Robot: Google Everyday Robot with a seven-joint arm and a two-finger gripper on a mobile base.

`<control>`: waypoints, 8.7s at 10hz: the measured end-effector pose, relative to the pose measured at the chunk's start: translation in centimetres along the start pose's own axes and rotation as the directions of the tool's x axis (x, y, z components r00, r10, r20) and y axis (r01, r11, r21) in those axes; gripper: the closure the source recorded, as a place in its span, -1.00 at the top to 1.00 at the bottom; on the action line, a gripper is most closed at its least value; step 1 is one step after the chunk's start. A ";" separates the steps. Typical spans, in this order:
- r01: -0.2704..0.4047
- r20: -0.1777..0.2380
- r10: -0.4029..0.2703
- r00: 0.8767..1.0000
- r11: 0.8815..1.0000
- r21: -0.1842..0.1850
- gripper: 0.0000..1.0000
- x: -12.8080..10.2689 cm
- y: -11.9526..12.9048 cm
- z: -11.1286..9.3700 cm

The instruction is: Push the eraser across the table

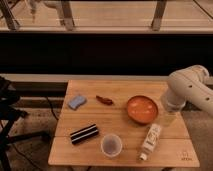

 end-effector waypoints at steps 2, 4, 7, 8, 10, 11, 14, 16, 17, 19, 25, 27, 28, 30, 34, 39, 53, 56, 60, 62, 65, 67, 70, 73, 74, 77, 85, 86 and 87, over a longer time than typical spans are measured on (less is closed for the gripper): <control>0.000 0.000 0.000 1.000 1.000 0.000 0.60 0.0 0.0 0.0; 0.000 0.000 0.000 1.000 1.000 0.000 0.60 0.0 0.0 0.0; 0.000 0.000 0.000 1.000 1.000 0.000 0.60 0.0 0.0 0.0; 0.000 0.000 0.000 1.000 1.000 0.000 0.60 0.0 0.0 0.0; 0.000 0.000 0.000 1.000 1.000 0.000 0.60 0.0 0.0 0.0; 0.000 0.000 0.000 1.000 1.000 0.000 0.60 0.0 0.0 0.0; 0.000 0.000 0.000 1.000 1.000 0.000 0.60 0.0 0.0 0.0; 0.010 0.001 -0.010 1.000 1.000 -0.005 0.85 -0.4 0.2 -0.1; 0.023 0.003 -0.023 1.000 1.000 -0.015 0.96 -1.0 0.5 -0.2; 0.032 0.004 -0.032 0.999 0.999 -0.018 0.98 -1.5 0.5 -0.3; 0.053 0.009 -0.053 0.999 0.998 -0.027 0.98 -2.1 0.9 -0.8; 0.062 0.011 -0.062 0.998 0.998 -0.031 0.98 -2.2 1.1 -0.9; 0.067 0.012 -0.066 0.998 0.997 -0.032 0.98 -2.4 1.2 -1.0; 0.074 0.015 -0.073 0.997 0.997 -0.036 0.98 -2.6 1.3 -1.1; 0.091 0.019 -0.090 0.996 0.995 -0.041 0.98 -3.0 1.6 -1.5; 0.111 0.020 -0.110 0.994 0.993 -0.046 0.98 -3.4 1.9 -1.9; 0.165 0.021 -0.164 0.986 0.985 -0.055 0.98 -4.4 2.9 -3.0; 0.175 0.018 -0.174 0.985 0.983 -0.056 0.98 -4.6 3.1 -3.2; 0.189 0.015 -0.188 0.982 0.980 -0.063 0.98 -4.7 3.4 -3.5; 0.196 0.011 -0.196 0.981 0.979 -0.064 0.98 -4.8 3.6 -3.7; 0.208 0.011 -0.208 0.978 0.976 -0.068 0.98 -5.1 3.8 -4.0; 0.214 0.010 -0.214 0.977 0.974 -0.068 0.98 -5.2 3.9 -4.2; 0.228 0.008 -0.228 0.974 0.971 -0.072 0.98 -5.5 4.1 -4.5; 0.238 0.006 -0.238 0.971 0.968 -0.074 0.98 -5.7 4.2 -4.8; 0.242 0.005 -0.243 0.970 0.967 -0.076 0.98 -5.8 4.3 -4.8; 0.254 0.001 -0.255 0.967 0.964 -0.080 0.98 -6.2 4.5 -5.1; 0.281 -0.013 -0.283 0.959 0.955 -0.092 0.98 -6.8 5.1 -5.6; 0.286 -0.015 -0.289 0.957 0.954 -0.093 0.98 -6.9 5.1 -5.7; 0.291 -0.017 -0.294 0.956 0.952 -0.094 0.98 -7.0 5.2 -5.8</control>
